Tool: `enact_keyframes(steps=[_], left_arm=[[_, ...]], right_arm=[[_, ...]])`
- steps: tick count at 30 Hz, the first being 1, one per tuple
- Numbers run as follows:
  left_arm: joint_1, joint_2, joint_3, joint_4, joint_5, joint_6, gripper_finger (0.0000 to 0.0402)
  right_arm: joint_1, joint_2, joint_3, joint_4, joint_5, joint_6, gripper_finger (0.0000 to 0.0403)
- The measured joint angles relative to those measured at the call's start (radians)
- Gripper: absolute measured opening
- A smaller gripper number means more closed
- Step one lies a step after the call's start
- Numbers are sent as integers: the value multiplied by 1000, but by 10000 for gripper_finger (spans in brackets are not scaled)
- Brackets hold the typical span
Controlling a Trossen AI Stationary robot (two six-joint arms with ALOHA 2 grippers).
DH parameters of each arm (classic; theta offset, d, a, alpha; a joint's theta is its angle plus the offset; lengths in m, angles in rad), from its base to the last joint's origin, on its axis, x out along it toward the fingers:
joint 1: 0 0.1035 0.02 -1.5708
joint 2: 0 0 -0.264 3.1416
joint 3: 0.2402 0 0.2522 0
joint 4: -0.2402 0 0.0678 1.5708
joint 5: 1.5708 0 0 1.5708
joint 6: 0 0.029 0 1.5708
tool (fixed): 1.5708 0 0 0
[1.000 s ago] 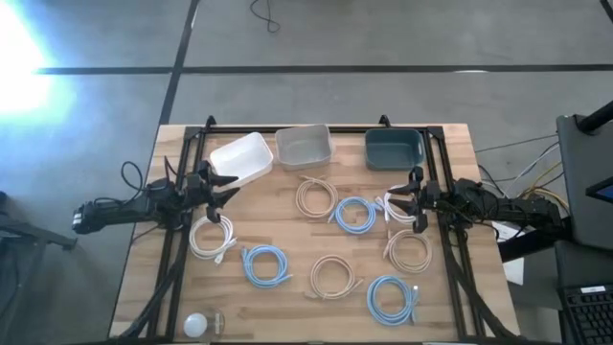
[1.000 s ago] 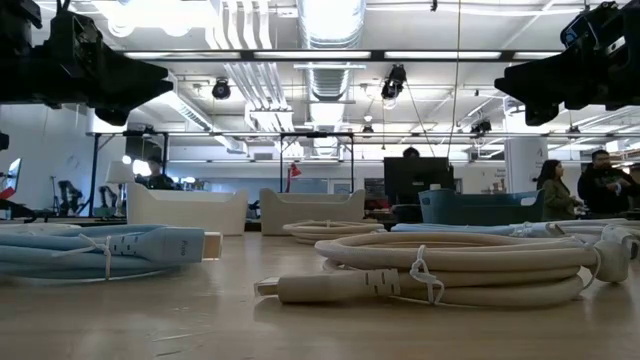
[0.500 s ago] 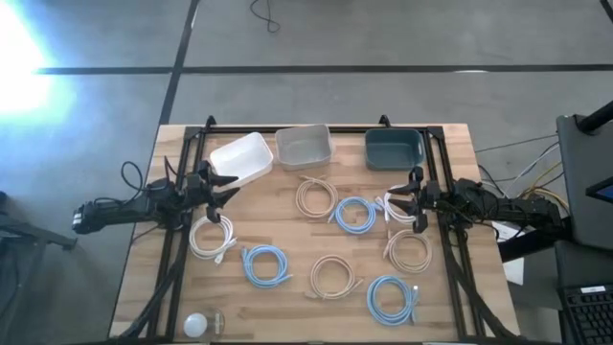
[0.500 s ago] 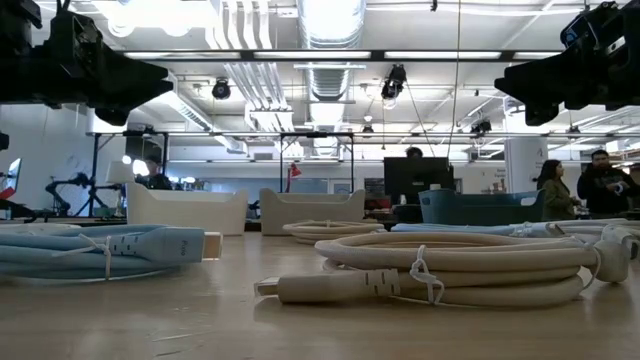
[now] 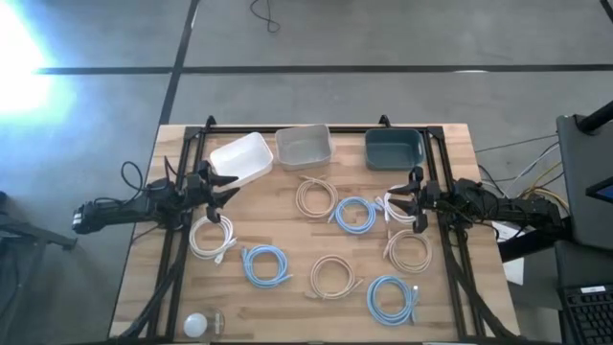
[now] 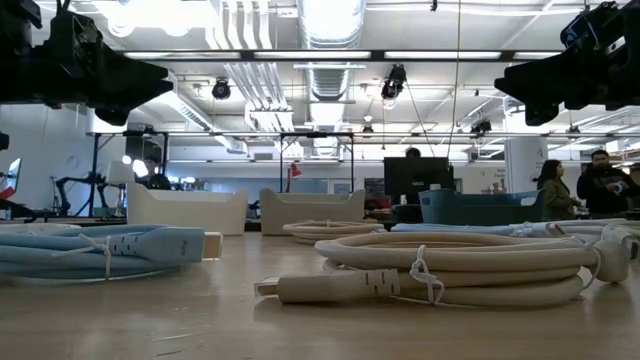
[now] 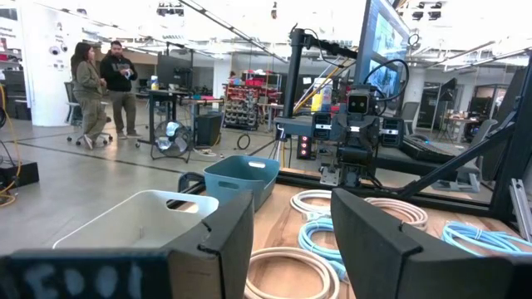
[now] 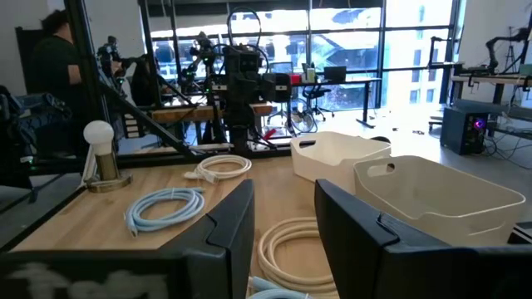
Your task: Sort HDMI cables
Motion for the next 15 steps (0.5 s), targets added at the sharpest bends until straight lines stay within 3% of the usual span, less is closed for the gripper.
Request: enact_keyframes(steps=[13,15], left_arm=[[0,0,0,0,0,0,167],[0,0,0,0,0,0,167]], right_arm=[[0,0,0,11,2,-21,123],[1,0,0,28,2,49,123]])
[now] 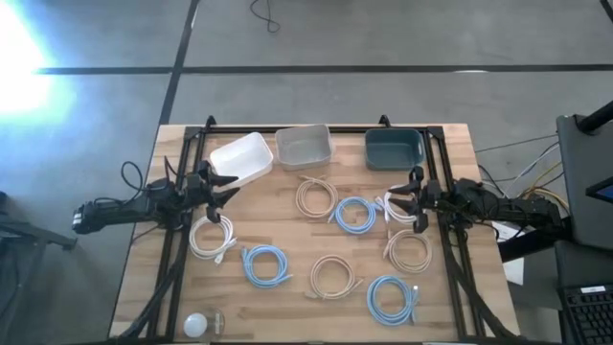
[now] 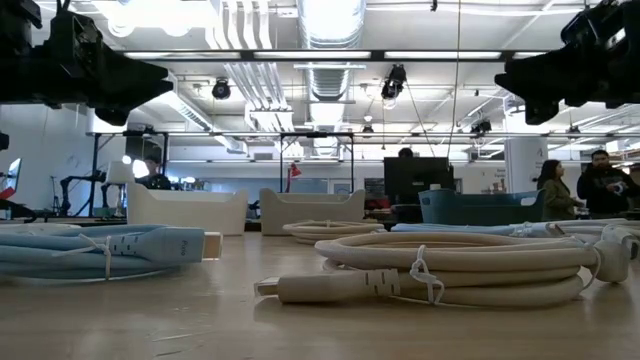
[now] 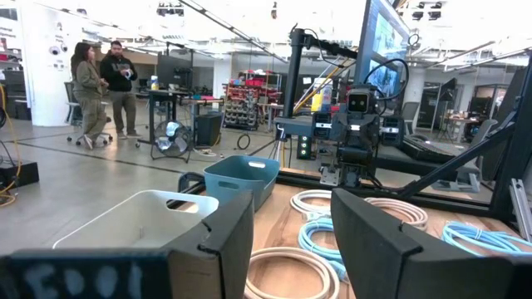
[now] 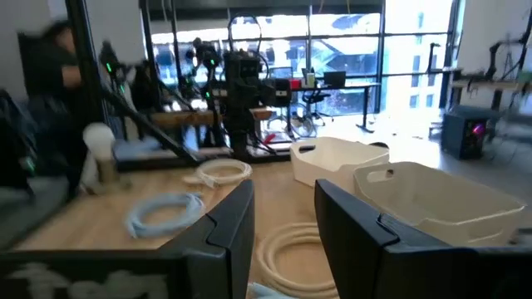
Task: Sort HDMI cables
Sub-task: Put the top light brown HDMI cable into the gray bin
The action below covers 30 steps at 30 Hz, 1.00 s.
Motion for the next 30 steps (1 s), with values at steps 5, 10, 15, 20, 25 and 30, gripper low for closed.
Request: enact_keyframes(steps=[5,10,15,20,25,30], left_arm=[[0,0,0,0,0,0,168],[0,0,0,2,0,-3,167],[0,0,0,2,0,-39,167],[0,0,0,4,-3,-52,167],[0,1,0,-2,-69,-72,167],[0,17,0,-9,-66,-190,167]], right_arm=[[0,0,0,58,0,143,123],[0,1,0,114,1,71,123],[0,1,0,115,3,-36,123],[0,2,0,114,4,-185,123],[0,3,0,185,4,-273,123],[0,3,0,224,4,-275,123]])
